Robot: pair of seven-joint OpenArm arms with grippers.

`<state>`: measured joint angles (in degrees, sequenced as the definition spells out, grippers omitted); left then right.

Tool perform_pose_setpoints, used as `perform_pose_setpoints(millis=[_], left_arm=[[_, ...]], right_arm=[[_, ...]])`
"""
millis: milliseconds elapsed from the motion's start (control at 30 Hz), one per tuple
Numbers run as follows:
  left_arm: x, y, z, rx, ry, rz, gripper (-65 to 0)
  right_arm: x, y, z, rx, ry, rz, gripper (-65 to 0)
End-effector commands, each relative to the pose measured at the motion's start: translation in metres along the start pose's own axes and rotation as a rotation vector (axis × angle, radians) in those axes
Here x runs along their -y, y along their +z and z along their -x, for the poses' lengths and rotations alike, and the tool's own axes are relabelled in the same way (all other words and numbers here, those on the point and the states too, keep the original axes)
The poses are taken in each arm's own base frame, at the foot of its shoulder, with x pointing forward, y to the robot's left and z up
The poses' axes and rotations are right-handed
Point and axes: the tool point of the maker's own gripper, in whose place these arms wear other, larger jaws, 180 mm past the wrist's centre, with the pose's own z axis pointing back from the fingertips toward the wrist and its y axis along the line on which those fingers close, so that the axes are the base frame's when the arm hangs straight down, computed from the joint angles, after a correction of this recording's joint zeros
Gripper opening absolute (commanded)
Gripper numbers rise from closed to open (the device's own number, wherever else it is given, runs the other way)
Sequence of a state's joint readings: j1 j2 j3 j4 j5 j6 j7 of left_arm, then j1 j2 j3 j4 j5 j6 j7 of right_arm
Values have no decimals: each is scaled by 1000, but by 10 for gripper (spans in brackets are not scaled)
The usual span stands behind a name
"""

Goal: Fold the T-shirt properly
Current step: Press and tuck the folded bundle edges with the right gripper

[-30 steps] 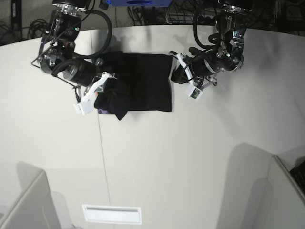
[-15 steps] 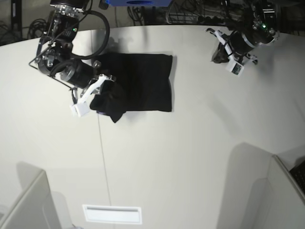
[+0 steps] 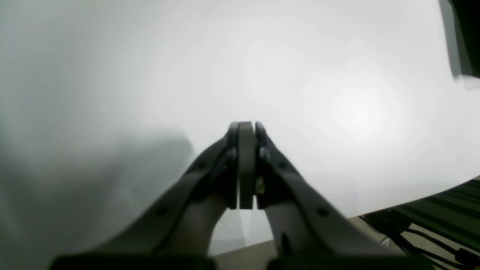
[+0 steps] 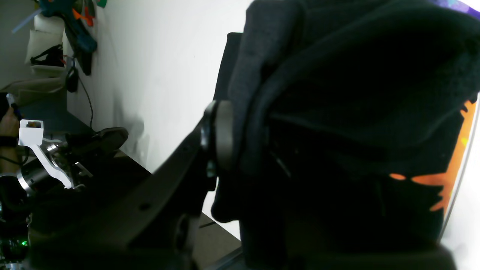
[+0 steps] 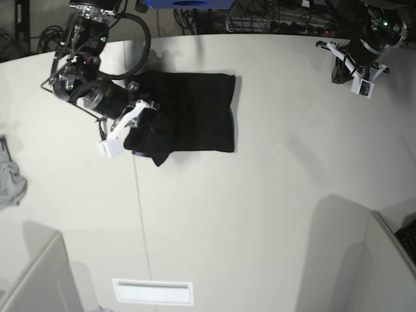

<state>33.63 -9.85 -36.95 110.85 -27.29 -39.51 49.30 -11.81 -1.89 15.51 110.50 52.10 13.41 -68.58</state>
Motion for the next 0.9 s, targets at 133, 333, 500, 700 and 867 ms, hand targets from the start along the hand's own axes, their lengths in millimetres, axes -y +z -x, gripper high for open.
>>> perform_pose_setpoints(millis=[133,333,500,700,867], left_arm=[[2,2,-9,34,-16,11,-650],[0,3,-10,37,-14,5,-650],[-1,3,-10,37,-14,3,-650],[-1,3,-9,36,-14,3,-650],[-1,3,-9,36,-14,3,-650]], right_arm=[[-8,2,-10,34,11,-26,-650],[-6,-7,-3,22,-36,-43,-650],[0,-20,4,-8,-93,-56,-650],[-7,-28,5,-5,-120,-83,-650],[-22,-36,4,-20,-99,-117,-609]])
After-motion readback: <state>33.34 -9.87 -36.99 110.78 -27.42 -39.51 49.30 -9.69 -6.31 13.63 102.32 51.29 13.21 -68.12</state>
